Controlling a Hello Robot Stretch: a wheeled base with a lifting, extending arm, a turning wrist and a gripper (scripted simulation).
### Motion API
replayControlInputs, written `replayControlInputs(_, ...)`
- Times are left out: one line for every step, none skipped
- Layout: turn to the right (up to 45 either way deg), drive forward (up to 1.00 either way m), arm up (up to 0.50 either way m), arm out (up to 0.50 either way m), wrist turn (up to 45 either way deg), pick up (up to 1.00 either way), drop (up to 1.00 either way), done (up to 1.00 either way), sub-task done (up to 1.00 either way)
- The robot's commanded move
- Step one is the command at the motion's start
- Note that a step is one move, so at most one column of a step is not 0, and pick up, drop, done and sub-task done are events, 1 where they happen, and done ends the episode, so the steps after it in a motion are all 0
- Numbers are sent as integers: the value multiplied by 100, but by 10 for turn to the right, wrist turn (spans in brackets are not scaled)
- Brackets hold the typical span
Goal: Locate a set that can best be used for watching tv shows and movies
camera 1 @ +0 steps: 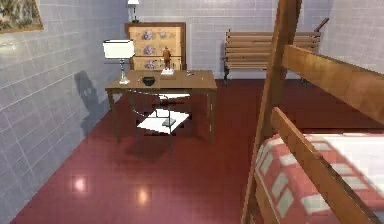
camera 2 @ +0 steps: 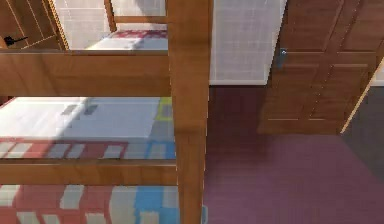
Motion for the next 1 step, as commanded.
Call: replayControlInputs(0, 100, 0, 0, 0, 0, 0, 0, 0)
